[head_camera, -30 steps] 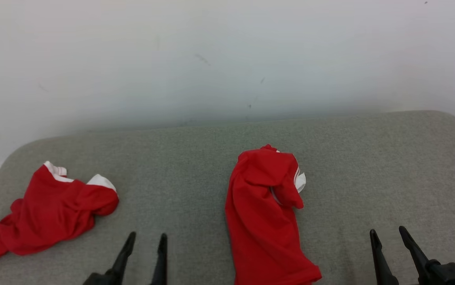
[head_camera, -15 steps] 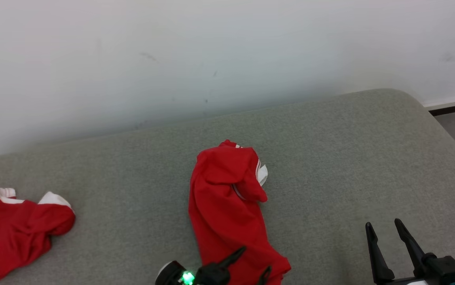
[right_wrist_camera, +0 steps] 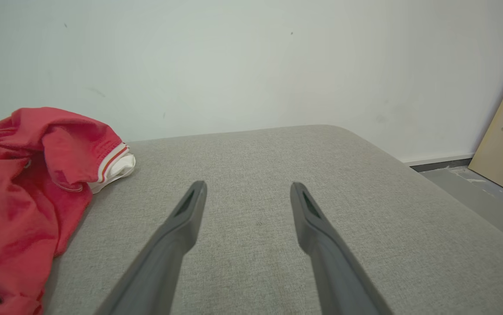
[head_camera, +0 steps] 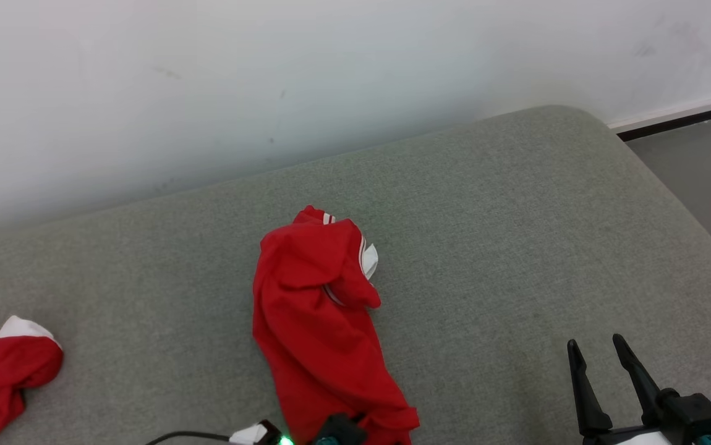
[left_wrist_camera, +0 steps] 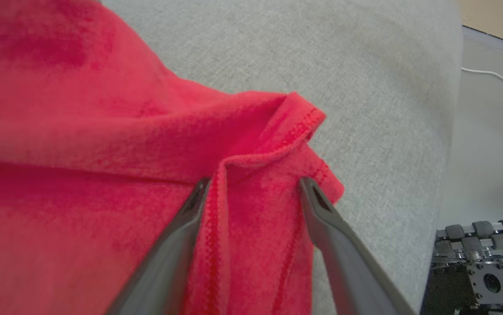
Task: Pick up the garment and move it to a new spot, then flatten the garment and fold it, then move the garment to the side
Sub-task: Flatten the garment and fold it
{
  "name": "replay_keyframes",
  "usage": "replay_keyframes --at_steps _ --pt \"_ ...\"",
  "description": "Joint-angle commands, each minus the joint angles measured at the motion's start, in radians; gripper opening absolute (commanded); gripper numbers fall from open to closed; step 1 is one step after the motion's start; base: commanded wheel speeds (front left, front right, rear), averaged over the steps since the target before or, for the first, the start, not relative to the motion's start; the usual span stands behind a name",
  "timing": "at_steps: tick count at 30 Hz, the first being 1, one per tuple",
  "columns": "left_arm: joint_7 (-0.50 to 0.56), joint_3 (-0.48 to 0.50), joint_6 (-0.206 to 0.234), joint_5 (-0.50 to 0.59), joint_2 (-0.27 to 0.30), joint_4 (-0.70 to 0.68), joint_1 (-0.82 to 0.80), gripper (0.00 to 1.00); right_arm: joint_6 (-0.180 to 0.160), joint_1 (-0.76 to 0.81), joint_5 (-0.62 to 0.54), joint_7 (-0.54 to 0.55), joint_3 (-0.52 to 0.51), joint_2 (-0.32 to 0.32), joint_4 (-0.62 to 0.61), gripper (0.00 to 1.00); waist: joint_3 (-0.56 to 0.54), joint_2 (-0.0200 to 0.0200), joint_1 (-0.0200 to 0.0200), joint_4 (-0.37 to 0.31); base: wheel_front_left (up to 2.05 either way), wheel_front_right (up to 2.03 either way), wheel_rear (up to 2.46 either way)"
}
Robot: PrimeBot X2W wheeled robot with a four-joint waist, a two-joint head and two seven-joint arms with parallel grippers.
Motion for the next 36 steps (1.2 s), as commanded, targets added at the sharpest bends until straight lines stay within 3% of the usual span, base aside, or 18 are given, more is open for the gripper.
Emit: replay_keyframes --at_steps 1,2,3,11,21,28,36 --pt "0.011 -0.002 -0.002 -0.012 0.005 0.026 -0.012 1.00 0.000 -0.012 0.002 0.000 -0.001 0.000 -0.002 1.00 0.005 0.0000 -0.0001 -0.008 0.00 0.00 0.00" --pt "0.018 -0.006 -0.004 -0.016 0.005 0.042 -0.017 0.38 0.000 -0.015 0.002 0.000 0.000 0.001 -0.001 1.00 0.007 0.0000 -0.0001 -0.011 0.00 0.00 0.00" --pt "0.026 -0.011 -0.006 -0.015 0.005 0.056 -0.022 0.00 0.000 -0.017 0.002 0.000 0.002 0.002 -0.001 1.00 0.009 0.0000 -0.0001 -0.014 0.00 0.00 0.00" --pt "0.026 -0.032 -0.025 -0.086 0.004 0.077 -0.048 0.00 0.000 -0.021 0.007 0.000 0.002 0.008 0.003 1.00 0.014 0.0000 -0.0001 -0.030 0.00 0.00 0.00" --pt "-0.045 -0.072 -0.020 -0.287 0.003 -0.160 -0.153 0.00 0.000 -0.024 0.004 0.000 0.001 0.011 0.009 1.00 0.000 0.0000 -0.0001 -0.035 0.00 0.00 0.00" --pt "-0.065 -0.124 0.026 -0.429 0.004 -0.338 -0.285 0.00 0.000 -0.038 0.003 0.000 0.019 0.012 0.019 1.00 -0.010 0.0000 -0.0001 -0.047 0.00 0.00 0.00" --pt "-0.127 -0.104 0.111 -0.577 0.004 -0.452 -0.427 0.00 0.000 -0.029 0.007 0.000 0.020 0.014 0.021 1.00 -0.017 0.0000 -0.0001 -0.058 0.00 0.00 0.00"
